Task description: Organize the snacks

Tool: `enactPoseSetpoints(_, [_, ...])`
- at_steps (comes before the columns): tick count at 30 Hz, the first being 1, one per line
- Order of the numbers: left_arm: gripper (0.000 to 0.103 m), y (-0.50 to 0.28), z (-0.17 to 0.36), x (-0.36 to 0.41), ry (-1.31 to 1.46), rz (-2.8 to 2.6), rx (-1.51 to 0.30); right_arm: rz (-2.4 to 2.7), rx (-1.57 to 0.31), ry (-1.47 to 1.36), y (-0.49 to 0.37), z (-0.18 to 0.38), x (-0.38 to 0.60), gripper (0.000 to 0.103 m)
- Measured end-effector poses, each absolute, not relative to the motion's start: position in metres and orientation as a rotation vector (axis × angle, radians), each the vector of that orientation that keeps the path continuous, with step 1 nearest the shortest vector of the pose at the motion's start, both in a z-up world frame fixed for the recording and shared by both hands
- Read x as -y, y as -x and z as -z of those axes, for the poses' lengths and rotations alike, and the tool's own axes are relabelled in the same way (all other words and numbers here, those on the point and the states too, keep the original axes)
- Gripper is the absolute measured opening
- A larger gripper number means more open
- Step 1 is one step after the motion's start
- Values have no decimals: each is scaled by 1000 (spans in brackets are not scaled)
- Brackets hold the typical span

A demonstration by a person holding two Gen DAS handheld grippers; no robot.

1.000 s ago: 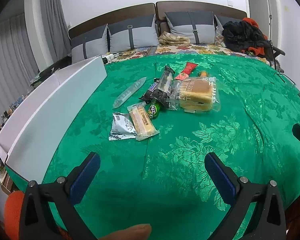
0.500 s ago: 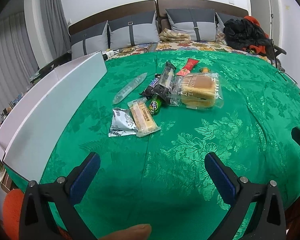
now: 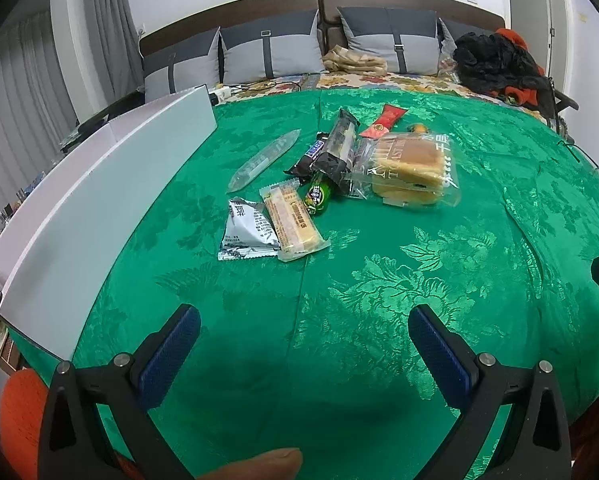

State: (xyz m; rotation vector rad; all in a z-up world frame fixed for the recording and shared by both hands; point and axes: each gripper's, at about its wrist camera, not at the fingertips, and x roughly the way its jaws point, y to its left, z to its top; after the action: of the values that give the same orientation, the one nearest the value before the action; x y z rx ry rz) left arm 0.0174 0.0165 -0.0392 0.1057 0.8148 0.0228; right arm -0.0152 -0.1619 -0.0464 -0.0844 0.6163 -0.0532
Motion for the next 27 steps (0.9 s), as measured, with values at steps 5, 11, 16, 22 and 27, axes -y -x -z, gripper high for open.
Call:
enactPoseSetpoints(5, [103, -21, 44, -23, -74, -22, -848, 51, -630, 86, 13, 49, 161, 90])
enactPoseSetpoints(11, [103, -31, 60, -35, -24, -32, -924, 37, -649, 93, 12, 54, 160, 90])
enactPoseSetpoints(16, [103, -39, 70, -43, -21, -49, -959, 26, -676, 92, 8, 59, 159, 90])
enactPoseSetpoints(22, [103, -45, 81, -47, -18, -51, -1000, 12, -731, 74, 2, 69, 162, 90])
enactPoseSetpoints(27, [103, -48, 83, -48, -5, -27, -998, -17, -800, 9, -13, 69, 164, 90])
